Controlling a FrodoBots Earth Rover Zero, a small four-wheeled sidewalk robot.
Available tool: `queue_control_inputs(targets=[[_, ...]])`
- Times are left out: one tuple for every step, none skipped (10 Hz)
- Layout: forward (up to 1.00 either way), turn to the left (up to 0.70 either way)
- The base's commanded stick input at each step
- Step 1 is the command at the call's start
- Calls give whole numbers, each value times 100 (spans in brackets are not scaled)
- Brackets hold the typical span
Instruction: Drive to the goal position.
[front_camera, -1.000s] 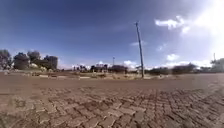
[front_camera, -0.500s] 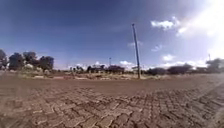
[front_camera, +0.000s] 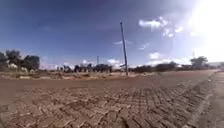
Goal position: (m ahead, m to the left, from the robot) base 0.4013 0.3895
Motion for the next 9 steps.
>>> queue_control_inputs(targets=[[0, -45], [0, -45], [0, -45], [0, -45], [0, -45], [0, -45], [0, -45], [0, -45], [0, -45]])
